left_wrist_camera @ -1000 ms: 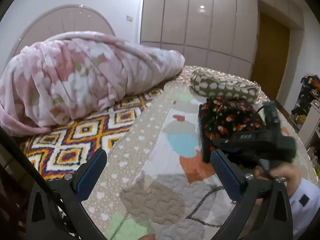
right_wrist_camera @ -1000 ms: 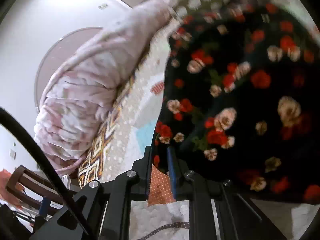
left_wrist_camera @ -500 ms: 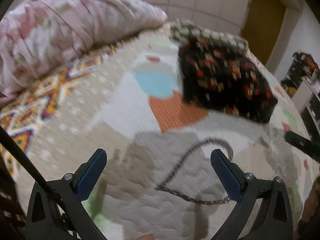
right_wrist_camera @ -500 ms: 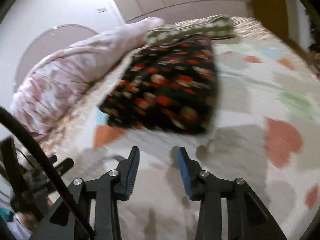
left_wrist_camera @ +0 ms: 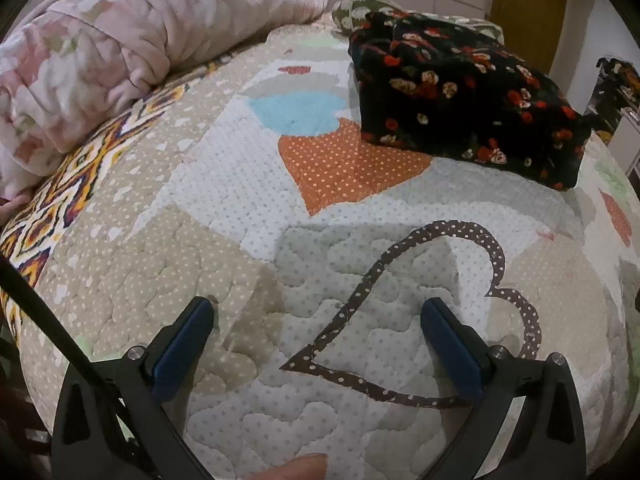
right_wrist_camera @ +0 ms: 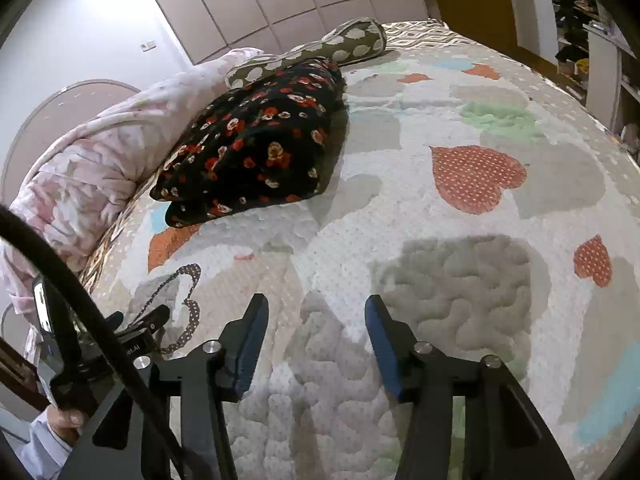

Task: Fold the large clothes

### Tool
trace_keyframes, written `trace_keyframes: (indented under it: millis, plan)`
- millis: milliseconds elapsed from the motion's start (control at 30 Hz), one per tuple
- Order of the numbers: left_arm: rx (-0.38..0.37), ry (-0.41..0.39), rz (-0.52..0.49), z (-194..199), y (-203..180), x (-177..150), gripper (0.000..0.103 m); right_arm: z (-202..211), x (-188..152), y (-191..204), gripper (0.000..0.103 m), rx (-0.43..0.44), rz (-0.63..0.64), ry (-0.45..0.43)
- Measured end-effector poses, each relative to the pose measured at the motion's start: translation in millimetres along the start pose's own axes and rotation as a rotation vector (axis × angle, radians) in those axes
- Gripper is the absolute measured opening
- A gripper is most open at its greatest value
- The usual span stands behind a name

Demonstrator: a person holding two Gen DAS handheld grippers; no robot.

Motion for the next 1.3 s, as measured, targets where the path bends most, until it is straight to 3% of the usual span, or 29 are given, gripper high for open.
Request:
trace_keyframes:
  millis: [267, 433, 733, 1300]
  plan:
    - [0.021, 0.004, 0.045, 22, 1, -8, 0.103, 6, -9, 4, 0.060, -0.054, 0.012, -0.017]
    - [0.007, -0.048, 0.078, 54, 3, -14, 0.103, 6, -8, 2, 0.064, -0.112, 0.032, -0.036]
    - [0.025, -0.139, 0.035, 89, -9, -13, 0.103, -1, -12, 6, 0.067, -0.168, 0.089, -0.035]
    - [-0.010, -0.093, 0.005, 85, -19, -22, 0.103, -1, -10, 6, 0.069, -0.211, 0.126, -0.046]
Point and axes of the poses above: each gripper's, at about its wrist camera, not at the fingertips, and z roughly against the way its jaws point, y to its left, x to its top, the point moved 8 cm from there along -z, roughly the way its jaws point, and after that the axes turned 2 degrees about -z, right-handed, at the moved point
